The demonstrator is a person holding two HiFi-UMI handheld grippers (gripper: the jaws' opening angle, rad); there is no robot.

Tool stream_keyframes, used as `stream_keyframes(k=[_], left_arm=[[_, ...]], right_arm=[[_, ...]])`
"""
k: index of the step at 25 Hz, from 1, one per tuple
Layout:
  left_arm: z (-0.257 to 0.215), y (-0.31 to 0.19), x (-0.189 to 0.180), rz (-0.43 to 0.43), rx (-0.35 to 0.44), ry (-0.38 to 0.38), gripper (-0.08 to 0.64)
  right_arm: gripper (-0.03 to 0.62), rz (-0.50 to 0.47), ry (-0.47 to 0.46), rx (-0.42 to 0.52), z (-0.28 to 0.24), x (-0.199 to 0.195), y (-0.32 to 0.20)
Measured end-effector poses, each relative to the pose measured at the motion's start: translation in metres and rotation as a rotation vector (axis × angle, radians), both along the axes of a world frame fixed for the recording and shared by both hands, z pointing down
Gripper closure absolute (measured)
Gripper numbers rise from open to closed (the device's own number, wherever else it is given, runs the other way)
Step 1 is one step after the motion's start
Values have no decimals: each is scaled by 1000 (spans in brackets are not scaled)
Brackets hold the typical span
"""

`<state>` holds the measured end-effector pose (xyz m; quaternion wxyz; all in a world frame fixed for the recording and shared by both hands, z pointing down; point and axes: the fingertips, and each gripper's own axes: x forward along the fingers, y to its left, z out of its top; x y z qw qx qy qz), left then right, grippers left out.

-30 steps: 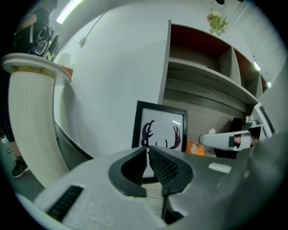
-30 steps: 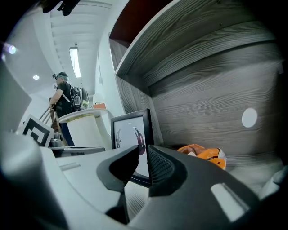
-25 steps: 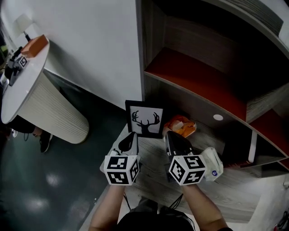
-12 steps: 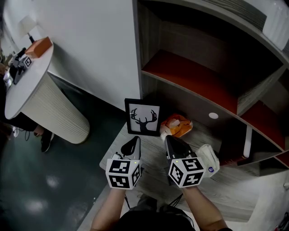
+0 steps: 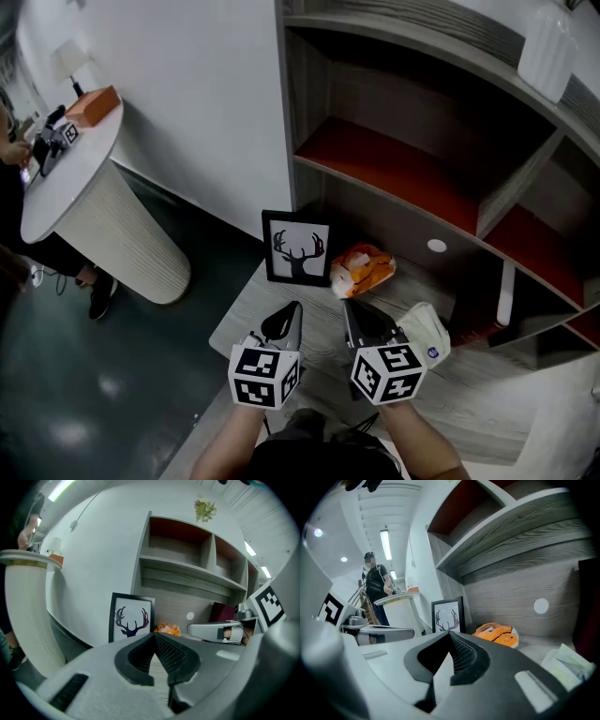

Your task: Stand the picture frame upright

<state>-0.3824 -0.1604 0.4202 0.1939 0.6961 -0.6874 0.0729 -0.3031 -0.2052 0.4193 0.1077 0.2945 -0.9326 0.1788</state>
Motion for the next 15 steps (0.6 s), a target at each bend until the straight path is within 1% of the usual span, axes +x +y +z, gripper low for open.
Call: stream_keyframes(k=[6,15], left_arm=[[-9,13,17,19,8,-4,560],[-12,39,48,50,2,-6,560]], right_arm=[[594,1,-9,1,-5,14,16],[594,-10,1,1,-7,35,47]])
